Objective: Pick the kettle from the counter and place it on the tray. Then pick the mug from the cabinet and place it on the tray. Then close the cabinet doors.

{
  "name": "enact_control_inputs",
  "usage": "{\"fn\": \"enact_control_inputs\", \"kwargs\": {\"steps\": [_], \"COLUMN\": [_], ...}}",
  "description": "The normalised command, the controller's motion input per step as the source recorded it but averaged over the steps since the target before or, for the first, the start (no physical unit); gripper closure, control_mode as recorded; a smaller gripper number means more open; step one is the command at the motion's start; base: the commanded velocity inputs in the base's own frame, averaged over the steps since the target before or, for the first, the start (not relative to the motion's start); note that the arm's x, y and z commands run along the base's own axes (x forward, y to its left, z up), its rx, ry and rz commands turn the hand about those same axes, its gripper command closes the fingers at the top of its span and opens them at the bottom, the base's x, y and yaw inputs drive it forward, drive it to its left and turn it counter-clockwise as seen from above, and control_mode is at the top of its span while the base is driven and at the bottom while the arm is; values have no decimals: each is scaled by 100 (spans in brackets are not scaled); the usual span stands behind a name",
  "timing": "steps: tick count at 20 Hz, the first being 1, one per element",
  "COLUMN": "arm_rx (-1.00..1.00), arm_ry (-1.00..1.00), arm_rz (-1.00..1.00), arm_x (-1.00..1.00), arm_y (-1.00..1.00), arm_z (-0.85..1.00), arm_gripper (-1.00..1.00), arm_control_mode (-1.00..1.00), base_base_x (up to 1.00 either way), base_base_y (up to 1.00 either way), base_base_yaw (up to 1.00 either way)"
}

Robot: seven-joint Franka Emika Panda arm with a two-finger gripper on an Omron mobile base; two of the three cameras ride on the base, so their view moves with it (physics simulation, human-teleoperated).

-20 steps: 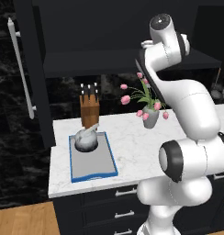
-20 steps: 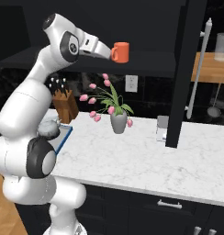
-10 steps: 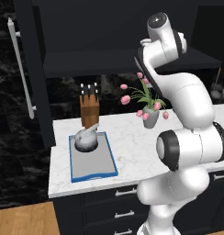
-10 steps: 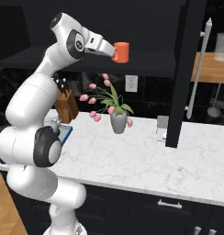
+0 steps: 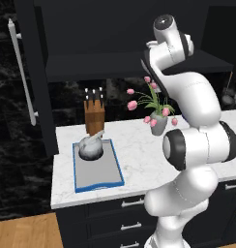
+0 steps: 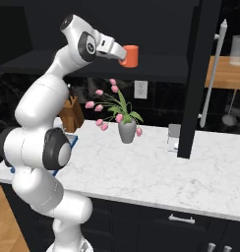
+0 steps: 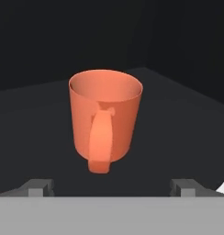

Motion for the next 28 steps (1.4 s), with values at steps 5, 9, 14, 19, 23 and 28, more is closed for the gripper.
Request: {"fn": "enact_control_inputs", "kwargs": {"steps": [5, 9, 14, 19, 23, 28], "arm_rx": [0, 0, 0, 0, 0, 0], "arm_ry": [0, 0, 0, 0, 0, 0], "arm_rz": [0, 0, 0, 0, 0, 0], "arm_x": [27, 26, 14, 4, 2, 0], "arm_y": [-6, -3, -3, -4, -5, -3], "arm_z": [-4, -6, -2, -2, -1, 0], "arm_gripper": [-100, -100, -100, -100, 100, 100], "arm_control_mode": [-100, -100, -100, -100, -100, -100], "base_base_x": [0, 0, 0, 0, 0, 0], "base_base_y": [0, 0, 0, 0, 0, 0], "base_base_yaw": [0, 0, 0, 0, 0, 0]}}
